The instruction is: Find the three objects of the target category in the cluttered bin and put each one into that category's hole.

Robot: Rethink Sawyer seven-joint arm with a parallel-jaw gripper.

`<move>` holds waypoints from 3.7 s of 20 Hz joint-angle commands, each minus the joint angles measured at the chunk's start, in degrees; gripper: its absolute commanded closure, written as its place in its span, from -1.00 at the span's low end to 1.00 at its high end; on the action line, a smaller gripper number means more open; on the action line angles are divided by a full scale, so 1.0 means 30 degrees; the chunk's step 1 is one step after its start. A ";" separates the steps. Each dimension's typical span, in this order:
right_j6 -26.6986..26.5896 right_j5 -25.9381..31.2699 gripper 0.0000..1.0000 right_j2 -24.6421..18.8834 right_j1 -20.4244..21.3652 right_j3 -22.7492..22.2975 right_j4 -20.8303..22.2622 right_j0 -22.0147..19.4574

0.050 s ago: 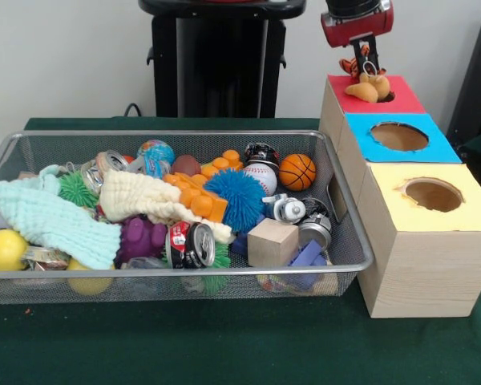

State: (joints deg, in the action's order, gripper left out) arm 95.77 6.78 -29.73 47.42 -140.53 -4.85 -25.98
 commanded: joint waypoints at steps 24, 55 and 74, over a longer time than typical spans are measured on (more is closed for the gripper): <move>0.3974 0.1409 1.00 -0.1436 0.2941 -0.0063 -0.1264 -0.0753; 0.3431 0.1321 1.00 -0.1542 0.3597 0.0103 -0.1738 -0.0738; 0.3386 0.0720 1.00 -0.1573 0.3571 0.0115 -0.1434 -0.0665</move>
State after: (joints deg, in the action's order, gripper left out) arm 95.77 8.04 -32.83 59.27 -142.13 -7.94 -27.98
